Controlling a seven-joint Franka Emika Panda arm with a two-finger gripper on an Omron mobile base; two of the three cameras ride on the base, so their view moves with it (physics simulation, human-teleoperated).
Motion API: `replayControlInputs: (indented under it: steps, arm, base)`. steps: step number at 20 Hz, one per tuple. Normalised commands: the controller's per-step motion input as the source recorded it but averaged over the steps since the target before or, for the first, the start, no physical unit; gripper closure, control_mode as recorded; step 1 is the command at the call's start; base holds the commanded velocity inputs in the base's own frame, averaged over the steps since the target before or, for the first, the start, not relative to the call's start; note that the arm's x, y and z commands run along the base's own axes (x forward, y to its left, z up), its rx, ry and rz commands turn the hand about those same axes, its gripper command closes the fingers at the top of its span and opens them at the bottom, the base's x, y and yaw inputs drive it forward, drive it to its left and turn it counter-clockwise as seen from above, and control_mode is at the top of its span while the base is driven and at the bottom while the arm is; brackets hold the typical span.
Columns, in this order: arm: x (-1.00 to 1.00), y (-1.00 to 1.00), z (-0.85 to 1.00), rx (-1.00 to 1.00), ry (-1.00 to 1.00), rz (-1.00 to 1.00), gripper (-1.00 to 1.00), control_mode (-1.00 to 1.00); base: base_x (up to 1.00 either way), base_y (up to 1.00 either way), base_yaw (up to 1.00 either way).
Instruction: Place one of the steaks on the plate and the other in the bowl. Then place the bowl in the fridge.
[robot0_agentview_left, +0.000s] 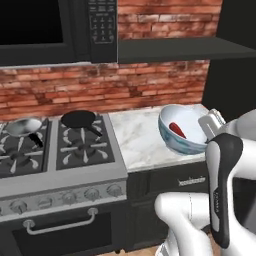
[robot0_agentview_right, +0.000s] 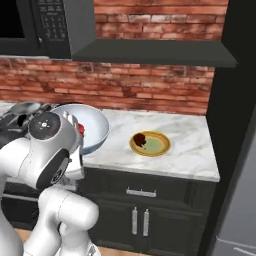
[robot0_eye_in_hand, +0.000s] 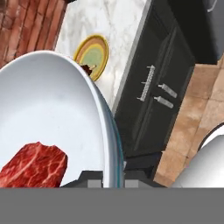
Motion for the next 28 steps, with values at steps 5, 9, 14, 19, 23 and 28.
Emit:
replayControlInputs:
  steps: [5,9,14,19,23,28]
  arm:
    - [0.0,0.0,0.0,0.0,0.0,0.0,1.0,1.0]
    - [0.0,0.0,0.0,0.0,0.0,0.0,1.0,1.0]
    - [0.0,0.0,0.0,0.0,0.0,0.0,1.0,1.0]
    - [0.0,0.0,0.0,0.0,0.0,0.0,1.0,1.0]
    - [0.0,0.0,0.0,0.0,0.0,0.0,1.0,1.0]
    - [0.0,0.0,0.0,0.0,0.0,0.0,1.0,1.0]
  base:
    - [-1.0,-0.06,-0.03]
    - [-0.96,-0.52,-0.27]
    - [-0.05,-0.98,-0.61]
    - [0.1,-1.0,-0.61]
    - [0.67,-1.0,-0.45]
    - [1.0,-0.21,-0.36]
